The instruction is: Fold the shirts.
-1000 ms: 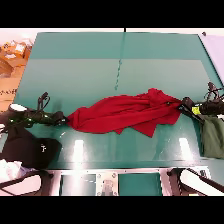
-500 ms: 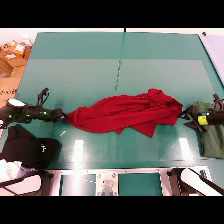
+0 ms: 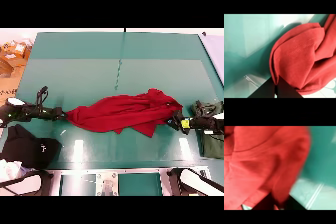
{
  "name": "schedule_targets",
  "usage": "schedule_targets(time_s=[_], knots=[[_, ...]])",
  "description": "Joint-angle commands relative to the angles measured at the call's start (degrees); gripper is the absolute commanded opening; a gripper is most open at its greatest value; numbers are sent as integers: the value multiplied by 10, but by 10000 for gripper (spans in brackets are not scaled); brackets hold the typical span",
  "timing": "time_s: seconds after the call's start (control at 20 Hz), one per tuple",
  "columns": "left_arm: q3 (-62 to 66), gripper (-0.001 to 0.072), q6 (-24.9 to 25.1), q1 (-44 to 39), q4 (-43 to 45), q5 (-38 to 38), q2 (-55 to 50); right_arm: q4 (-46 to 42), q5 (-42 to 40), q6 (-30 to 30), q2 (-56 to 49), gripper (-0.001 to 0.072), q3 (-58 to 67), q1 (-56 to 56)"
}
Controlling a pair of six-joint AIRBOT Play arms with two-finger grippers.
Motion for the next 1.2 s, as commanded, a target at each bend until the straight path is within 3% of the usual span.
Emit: schedule_targets(time_s=[0.0,0.15,0.3,0.5,0.7,0.9,1.15], knots=[[35,22,-41,0,32,-28,10,30,28,-23,-11,24,9,27],[135,22,-107,0,113,-65,91,30,90,-18,40,24,107,-5],[292,22,-146,0,139,-79,207,49,157,10,107,24,301,-40],[545,22,-154,0,135,-37,315,59,166,58,157,24,610,-71],[748,23,-152,0,136,-17,358,56,130,104,179,24,818,-92],[802,23,-152,0,143,-24,374,43,84,128,203,24,883,-99],[737,23,-153,0,193,-21,357,42,77,129,203,24,850,-99]])
